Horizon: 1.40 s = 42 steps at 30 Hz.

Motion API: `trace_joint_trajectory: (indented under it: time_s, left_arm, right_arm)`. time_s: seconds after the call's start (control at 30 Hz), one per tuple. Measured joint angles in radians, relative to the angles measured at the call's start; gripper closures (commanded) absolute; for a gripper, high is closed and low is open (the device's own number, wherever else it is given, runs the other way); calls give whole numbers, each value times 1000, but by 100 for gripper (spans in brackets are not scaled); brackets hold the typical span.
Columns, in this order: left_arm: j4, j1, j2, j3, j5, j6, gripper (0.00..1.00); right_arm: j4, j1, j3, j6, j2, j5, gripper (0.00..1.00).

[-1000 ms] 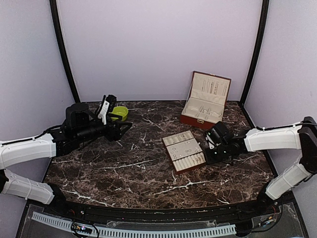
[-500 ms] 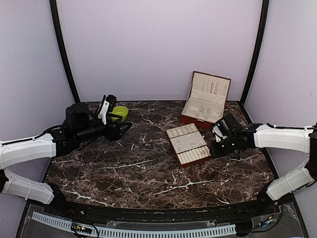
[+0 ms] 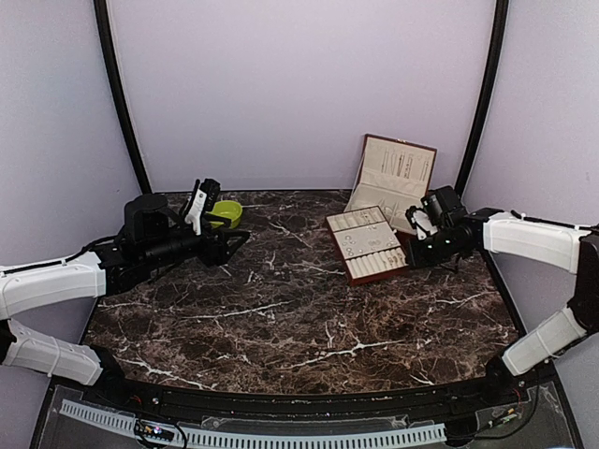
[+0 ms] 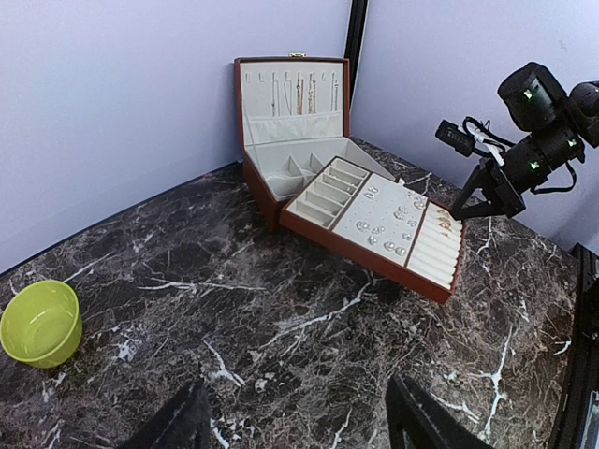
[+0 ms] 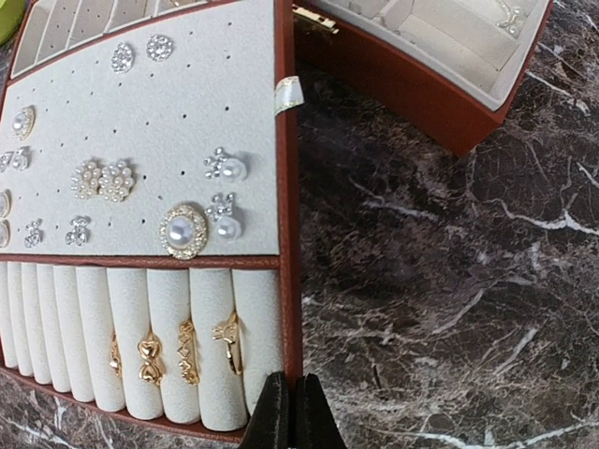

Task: Organize the mixed jewelry
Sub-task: Place the compartment layer in the jewelry box.

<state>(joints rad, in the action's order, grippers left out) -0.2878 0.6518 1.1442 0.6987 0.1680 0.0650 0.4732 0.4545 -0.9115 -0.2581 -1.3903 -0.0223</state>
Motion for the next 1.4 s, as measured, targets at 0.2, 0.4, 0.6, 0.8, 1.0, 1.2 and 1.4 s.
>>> trace_joint_trajectory:
  time_s: [0.2,0.4,0.6,0.8,1.0,1.2,1.4]
  left_arm:
    - [0,0,-1,0,0,0,33]
    - [0,0,-10,0,0,3,33]
    - [0,0,-13,0,0,4,34]
    - [0,0,-13,0,-1,4,33]
    - [0,0,-13,0,-2,3,33]
    - [0,0,-13,0,-4,3,33]
    - [0,0,-13,0,-4,3,33]
  right_arm:
    - [1,-82,-85,48,-88,31,100]
    - [10,-158,-192,103,-184,66,100]
    - [59,-216,-316,186,-282,109,100]
    - [140,-269,-457,290,-399,140,100]
    - [222,-329,-570,386,-473,173,100]
    - [277,-373,-670,471,-528,205,100]
    - [323,-388,-766,541,-619,236,100]
